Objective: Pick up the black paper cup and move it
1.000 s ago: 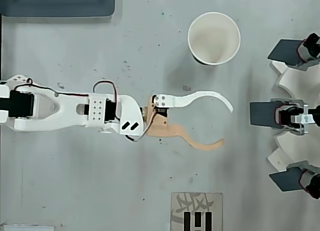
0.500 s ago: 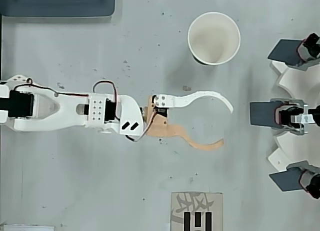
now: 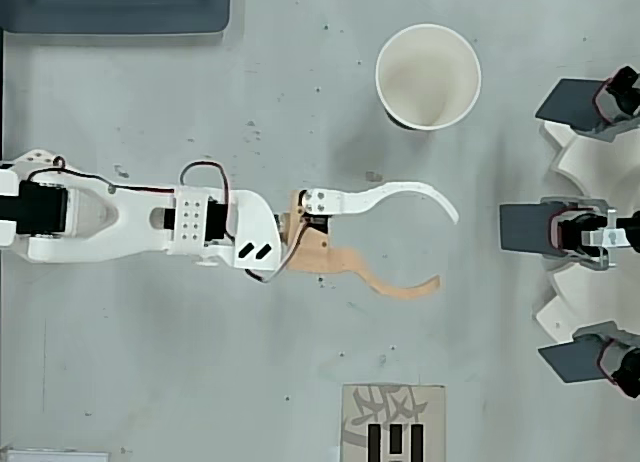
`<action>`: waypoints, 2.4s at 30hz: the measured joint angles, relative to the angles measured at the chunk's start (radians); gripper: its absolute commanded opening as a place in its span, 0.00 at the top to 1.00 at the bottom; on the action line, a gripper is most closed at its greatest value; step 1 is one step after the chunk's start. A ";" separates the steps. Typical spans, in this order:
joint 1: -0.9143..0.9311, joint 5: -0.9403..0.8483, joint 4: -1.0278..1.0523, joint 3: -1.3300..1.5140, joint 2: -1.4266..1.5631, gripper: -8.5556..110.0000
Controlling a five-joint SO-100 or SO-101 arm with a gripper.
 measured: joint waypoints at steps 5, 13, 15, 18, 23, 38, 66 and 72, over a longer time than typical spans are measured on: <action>0.000 0.000 -0.028 0.086 0.058 0.81; 0.000 0.000 -0.067 0.244 0.170 0.81; 0.000 0.000 -0.084 0.278 0.196 0.82; 0.000 0.000 -0.114 0.330 0.229 0.82; 0.000 0.000 -0.187 0.402 0.252 0.80; 0.000 0.017 -0.313 0.663 0.382 0.68; -0.213 0.054 -0.446 0.762 0.341 0.55; -0.247 0.038 -0.446 0.707 0.249 0.54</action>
